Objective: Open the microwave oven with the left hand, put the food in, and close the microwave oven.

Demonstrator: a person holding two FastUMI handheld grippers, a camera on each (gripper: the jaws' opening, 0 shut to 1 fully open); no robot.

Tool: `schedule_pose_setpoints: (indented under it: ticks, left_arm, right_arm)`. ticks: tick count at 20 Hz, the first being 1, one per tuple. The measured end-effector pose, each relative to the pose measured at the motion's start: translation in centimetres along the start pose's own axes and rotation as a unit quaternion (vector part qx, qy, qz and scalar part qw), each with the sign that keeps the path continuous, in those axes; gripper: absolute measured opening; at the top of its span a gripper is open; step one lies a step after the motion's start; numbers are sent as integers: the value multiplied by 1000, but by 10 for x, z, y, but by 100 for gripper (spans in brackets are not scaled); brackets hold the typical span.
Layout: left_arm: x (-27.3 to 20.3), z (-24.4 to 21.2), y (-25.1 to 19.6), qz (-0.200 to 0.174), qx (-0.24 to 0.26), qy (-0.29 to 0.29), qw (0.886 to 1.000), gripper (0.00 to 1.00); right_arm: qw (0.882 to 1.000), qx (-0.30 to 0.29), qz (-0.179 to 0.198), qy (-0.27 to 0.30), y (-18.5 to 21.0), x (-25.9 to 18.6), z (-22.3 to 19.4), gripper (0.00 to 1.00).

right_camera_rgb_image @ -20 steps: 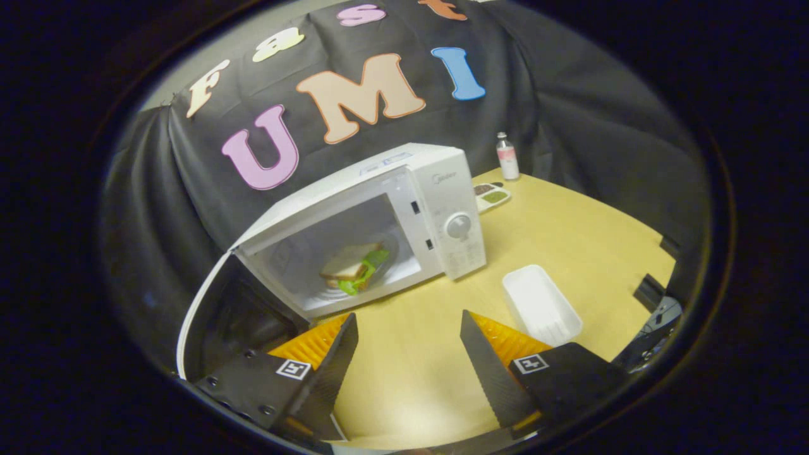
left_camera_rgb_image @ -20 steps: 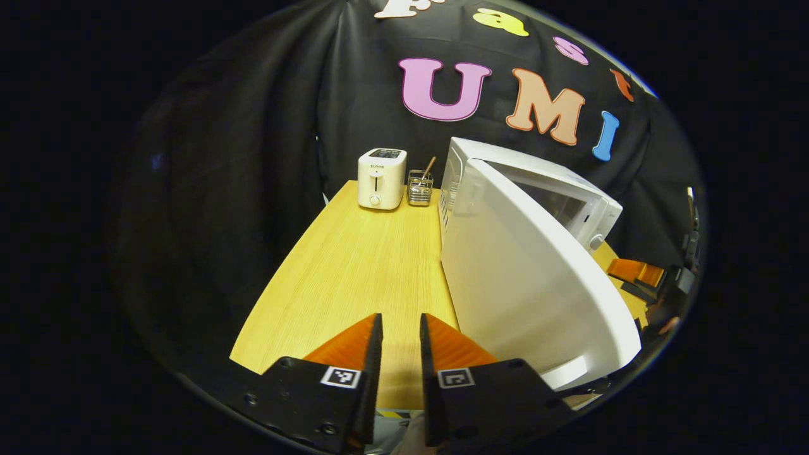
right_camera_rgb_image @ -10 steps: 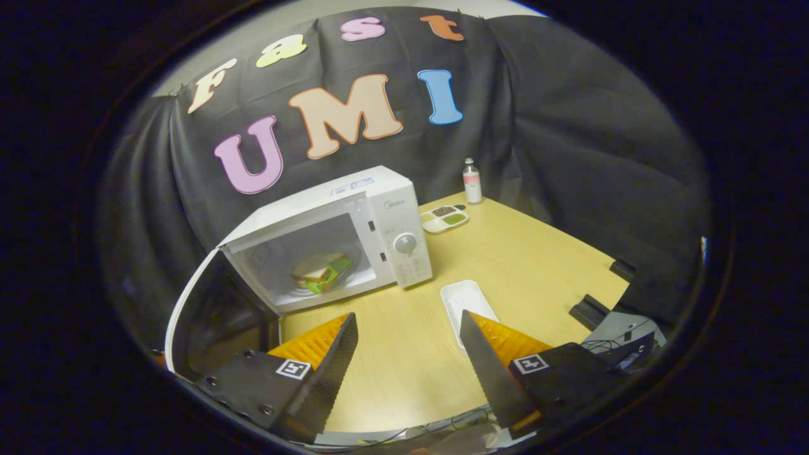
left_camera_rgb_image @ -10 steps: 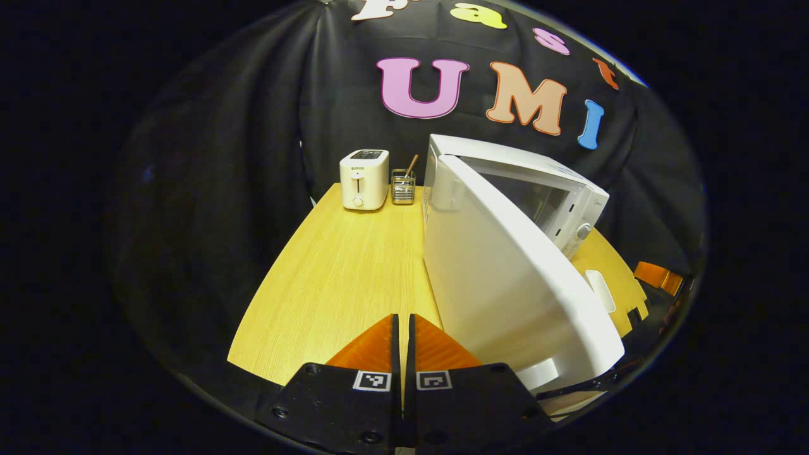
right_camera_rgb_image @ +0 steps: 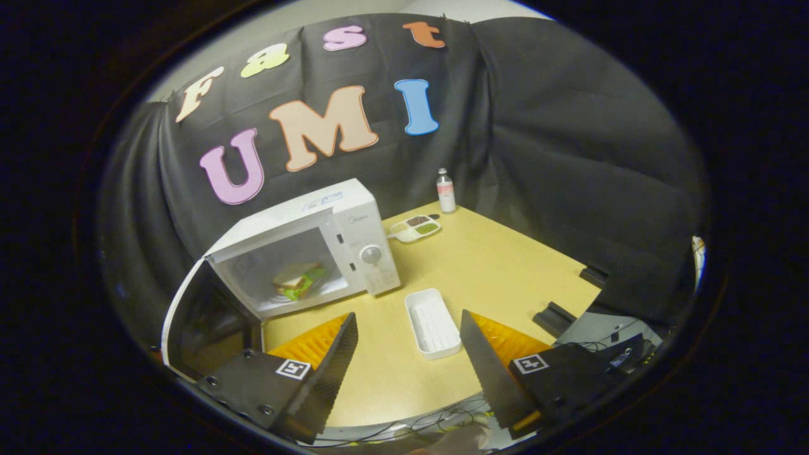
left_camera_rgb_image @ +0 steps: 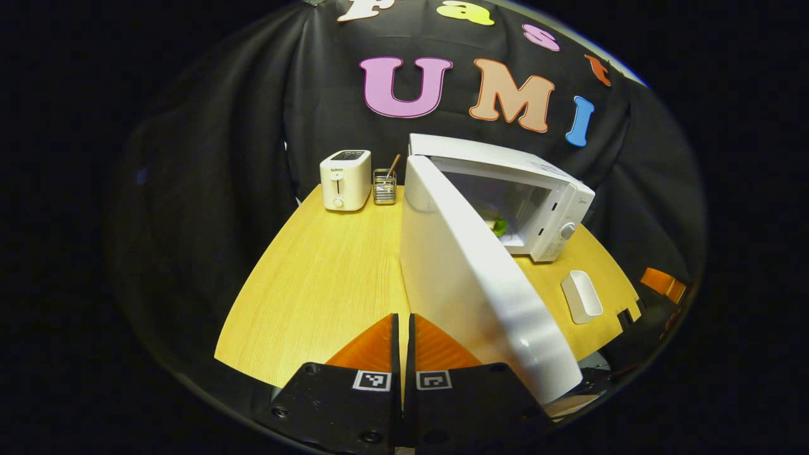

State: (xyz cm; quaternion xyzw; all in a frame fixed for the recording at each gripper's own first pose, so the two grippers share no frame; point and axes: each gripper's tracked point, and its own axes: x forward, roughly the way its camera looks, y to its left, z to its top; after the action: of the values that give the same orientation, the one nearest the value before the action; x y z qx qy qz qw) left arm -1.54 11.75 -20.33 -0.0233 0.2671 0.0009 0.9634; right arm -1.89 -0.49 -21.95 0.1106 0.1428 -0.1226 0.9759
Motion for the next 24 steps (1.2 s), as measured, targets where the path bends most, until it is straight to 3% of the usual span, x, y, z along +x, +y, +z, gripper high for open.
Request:
schedule_pose_setpoints:
  ticks: [6, 7, 8, 9, 11, 12, 13, 14, 24]
  left_arm:
    - [5, 13, -40, -16, -4, -8, 1000, 0]
    - [6, 16, -48, -17, -3, -9, 1000, 0]
    - [8, 18, -57, -20, 0, -10, 1000, 0]
    - [11, 20, -67, -23, 1, -13, 1000, 0]
    - [17, 27, -89, -32, -1, -21, 999, 0]
    - [19, 31, -100, -38, -3, -25, 999, 0]
    - [23, 35, -114, -45, -6, -30, 999, 0]
    - [26, 38, -127, -52, -8, -33, 998, 0]
    - [63, 76, -235, -108, 30, -71, 991, 0]
  right_arm:
    - [1000, 2, 0, -12, -26, -5, 23, 99]
    - [1000, 0, 0, -16, -30, -6, 28, 91]
    - [1000, -1, 1, -19, -33, -6, 33, 91]
    - [1000, 0, 3, -24, -36, -6, 39, 99]
    - [999, 6, 10, -32, -42, -4, 51, 100]
    - [999, 7, 15, -34, -44, -3, 55, 92]
    - [999, 7, 17, -36, -48, -2, 59, 92]
    - [999, 6, 20, -38, -51, 1, 62, 100]
    - [997, 6, 57, -48, -69, 4, 86, 100]
